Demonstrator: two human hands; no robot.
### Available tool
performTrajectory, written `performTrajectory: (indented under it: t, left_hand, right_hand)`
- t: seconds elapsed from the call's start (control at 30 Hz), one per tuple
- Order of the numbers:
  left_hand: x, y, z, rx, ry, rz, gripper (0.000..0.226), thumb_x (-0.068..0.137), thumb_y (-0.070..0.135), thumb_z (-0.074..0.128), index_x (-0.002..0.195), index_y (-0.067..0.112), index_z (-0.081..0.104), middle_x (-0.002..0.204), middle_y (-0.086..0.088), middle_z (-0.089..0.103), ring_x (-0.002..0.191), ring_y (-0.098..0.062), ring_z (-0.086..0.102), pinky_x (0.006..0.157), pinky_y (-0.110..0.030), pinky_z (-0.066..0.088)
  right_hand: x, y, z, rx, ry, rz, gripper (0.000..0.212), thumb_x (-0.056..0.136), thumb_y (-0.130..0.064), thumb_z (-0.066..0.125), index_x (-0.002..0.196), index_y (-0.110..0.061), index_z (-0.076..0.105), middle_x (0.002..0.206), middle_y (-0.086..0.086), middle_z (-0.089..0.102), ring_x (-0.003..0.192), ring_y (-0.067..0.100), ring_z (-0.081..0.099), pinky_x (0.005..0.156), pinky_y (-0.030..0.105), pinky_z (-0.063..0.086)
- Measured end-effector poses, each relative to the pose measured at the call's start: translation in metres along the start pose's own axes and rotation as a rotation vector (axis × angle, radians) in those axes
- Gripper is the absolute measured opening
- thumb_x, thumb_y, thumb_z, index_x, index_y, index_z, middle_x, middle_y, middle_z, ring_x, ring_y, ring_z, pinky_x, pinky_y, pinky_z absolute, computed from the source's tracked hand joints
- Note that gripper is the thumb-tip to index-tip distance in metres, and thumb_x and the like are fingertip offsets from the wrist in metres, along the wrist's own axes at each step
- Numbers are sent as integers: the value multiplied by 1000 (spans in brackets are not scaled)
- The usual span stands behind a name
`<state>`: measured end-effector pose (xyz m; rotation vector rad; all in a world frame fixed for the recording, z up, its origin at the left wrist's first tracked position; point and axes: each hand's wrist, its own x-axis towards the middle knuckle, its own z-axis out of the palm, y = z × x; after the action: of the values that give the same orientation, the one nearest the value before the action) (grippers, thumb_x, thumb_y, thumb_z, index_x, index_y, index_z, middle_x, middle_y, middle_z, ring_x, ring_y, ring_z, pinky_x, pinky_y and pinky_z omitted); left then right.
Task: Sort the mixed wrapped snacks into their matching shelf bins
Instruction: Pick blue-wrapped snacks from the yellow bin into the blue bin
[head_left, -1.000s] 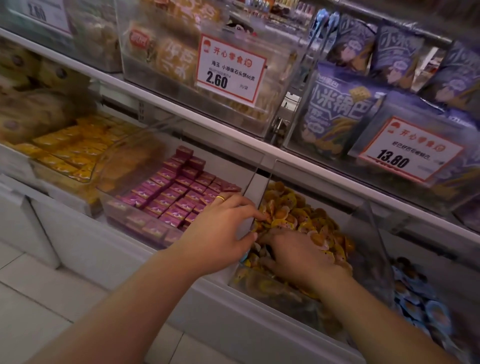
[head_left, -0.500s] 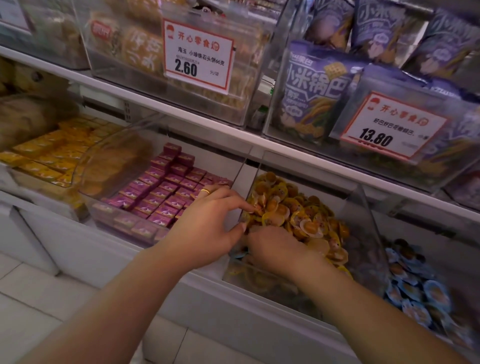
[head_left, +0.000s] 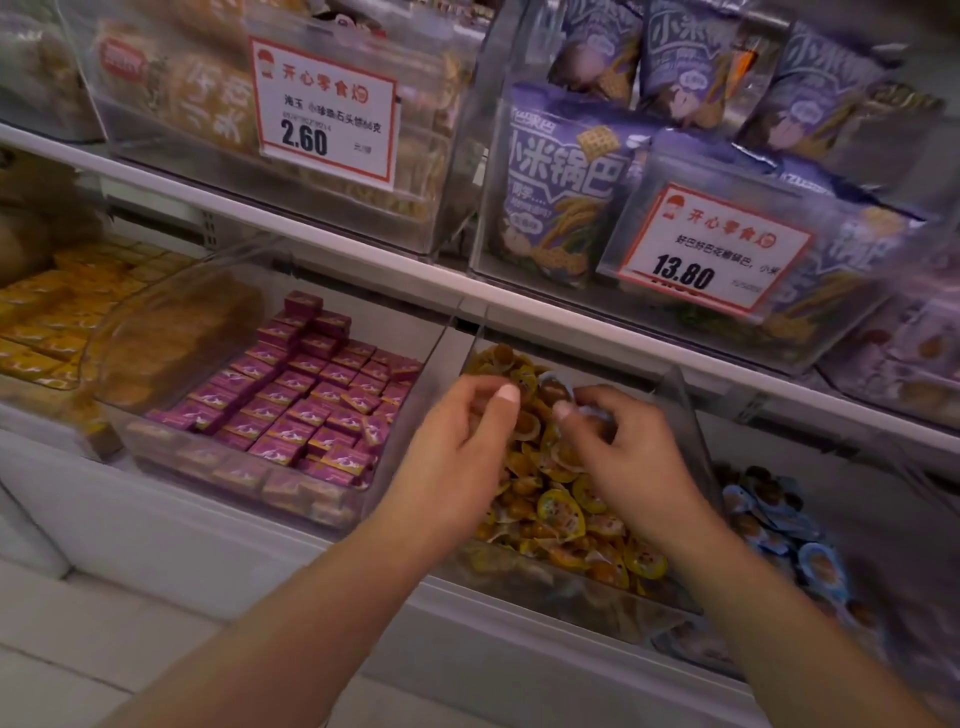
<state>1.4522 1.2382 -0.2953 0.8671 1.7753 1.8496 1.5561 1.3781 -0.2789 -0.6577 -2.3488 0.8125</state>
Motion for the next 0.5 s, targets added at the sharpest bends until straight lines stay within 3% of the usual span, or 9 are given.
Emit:
performTrajectory:
  t: [0.07,0.1,0.17,0.23,0.3,0.4,0.43,0.5]
  left_hand:
    - [2,6,10,-426,-106,-322,38,98,49,49,120,21,63,112,-8,72,99,-23,72,75,-40,59]
    - [2,8,13,-563,-153,-404,42,98,49,50,123,18,63,114,-12,72,102,-27,71,77,-44,59]
    - [4,12,14,-747,-159,-472,40,101,41,50,125,12,62,117,-15,71,102,-26,71,77,-43,60]
    - [9,16,4,-853,-78,-490,33,102,27,49,124,5,62,112,-15,69,94,-23,70,74,-37,61]
    - [14,21,-10,-872,-46,-470,30,101,17,47,124,3,60,106,-16,67,84,-22,67,69,-31,57]
    - [17,24,-32,-710,52,-347,20,100,12,48,111,4,63,82,-13,70,59,-20,63,40,-22,43]
    - [16,22,-38,-602,115,-283,18,100,11,49,105,6,65,76,-11,70,55,-20,62,37,-22,38]
    - [14,19,-47,-390,222,-181,17,99,10,50,96,9,67,72,-7,71,52,-19,63,36,-23,35]
  right_hand:
    - [-10,-12,4,-126,-42,-160,19,96,-33,60,114,-29,66,102,-13,63,95,-1,58,81,17,47]
    - [-15,-17,7,-174,-74,-227,25,97,-34,59,121,-27,63,108,-11,58,99,-2,54,86,13,44]
    - [-19,-26,14,-244,-147,-307,37,97,-33,58,132,-20,57,120,-6,53,113,3,48,98,13,37]
    - [-20,-30,17,-270,-230,-349,46,98,-35,55,141,-18,52,138,-4,50,133,11,38,114,25,29]
    - [-19,-28,14,-155,-245,-361,46,100,-39,49,143,-24,52,148,-10,46,144,9,28,119,27,22]
    - [-8,-15,9,235,-78,-197,36,96,-35,46,127,-33,65,131,-17,61,128,4,51,106,25,42]
    - [-2,-9,12,247,-64,-139,35,95,-33,47,123,-32,67,125,-17,65,121,3,56,101,29,47]
    - [10,3,28,-55,-207,-219,35,93,-30,51,123,-27,69,124,-10,65,121,9,56,107,34,43]
